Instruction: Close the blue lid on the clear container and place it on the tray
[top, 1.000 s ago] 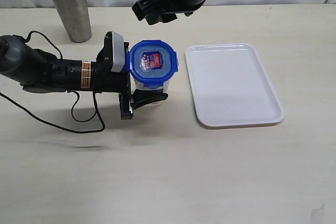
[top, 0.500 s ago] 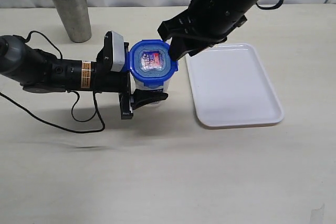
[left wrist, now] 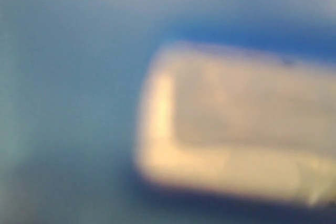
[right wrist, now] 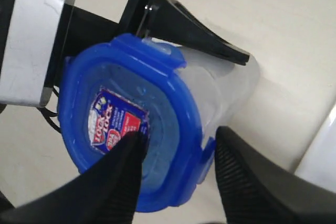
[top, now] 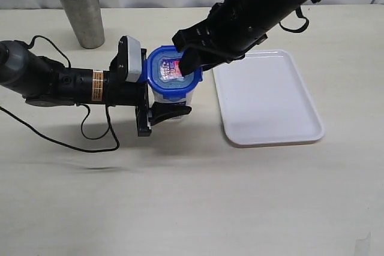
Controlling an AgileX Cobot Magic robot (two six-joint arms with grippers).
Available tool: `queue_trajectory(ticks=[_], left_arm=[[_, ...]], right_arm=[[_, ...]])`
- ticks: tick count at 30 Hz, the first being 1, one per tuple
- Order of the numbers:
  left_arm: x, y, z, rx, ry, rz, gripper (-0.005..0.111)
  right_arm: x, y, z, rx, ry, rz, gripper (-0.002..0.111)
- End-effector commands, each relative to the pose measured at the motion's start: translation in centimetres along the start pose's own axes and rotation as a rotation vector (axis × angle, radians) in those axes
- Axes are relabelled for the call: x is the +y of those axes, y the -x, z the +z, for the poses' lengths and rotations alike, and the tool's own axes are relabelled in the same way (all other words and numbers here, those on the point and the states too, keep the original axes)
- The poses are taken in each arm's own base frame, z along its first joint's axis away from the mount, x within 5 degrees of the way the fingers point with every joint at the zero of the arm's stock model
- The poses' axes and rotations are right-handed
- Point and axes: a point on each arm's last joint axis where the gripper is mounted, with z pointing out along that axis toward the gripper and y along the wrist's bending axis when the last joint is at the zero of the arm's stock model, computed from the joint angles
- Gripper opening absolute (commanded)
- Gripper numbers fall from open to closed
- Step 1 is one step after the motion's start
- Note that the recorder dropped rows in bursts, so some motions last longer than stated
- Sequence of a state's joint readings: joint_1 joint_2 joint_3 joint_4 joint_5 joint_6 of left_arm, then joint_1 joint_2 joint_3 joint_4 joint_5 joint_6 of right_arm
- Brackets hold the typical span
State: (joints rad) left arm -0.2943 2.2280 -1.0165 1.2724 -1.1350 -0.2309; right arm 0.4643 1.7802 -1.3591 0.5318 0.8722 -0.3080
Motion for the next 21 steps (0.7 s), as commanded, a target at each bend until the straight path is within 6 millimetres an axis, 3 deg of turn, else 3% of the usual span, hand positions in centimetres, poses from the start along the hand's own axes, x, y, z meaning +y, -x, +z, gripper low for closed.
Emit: queue_trajectory(ticks=[1,6,10,16,21], left_arm=[[-0.2,0.2,0.2,-0.008,0.0,-0.009,0.0],[0.0,0.2,0.1,-0.011,0.012,-0.089,0.0],[1.9,1.8,-2.1,0.076,0.101,-0.229,0.0],[1.3,3.5,-2.8,0.063,-0.01,-0.19,0.0],[1.3,3.3,-2.8,0.091,-0.004,-0.188,0.0]], right_arm=[[-0.3,-0.6,1.8,0.038,0.044,0.002,0.042],[-0.3,-0.1,0.8,0.016,0.0,-0.056,0.042],[-0.2,0.2,-1.5,-0.045,-0.091,-0.096,0.042],[-0.8,0.2,-1.9,-0.04,-0.175,-0.083,0.042],[0.6,1.3,-4.9,-0.142,-0.167,-0.131,0.041]])
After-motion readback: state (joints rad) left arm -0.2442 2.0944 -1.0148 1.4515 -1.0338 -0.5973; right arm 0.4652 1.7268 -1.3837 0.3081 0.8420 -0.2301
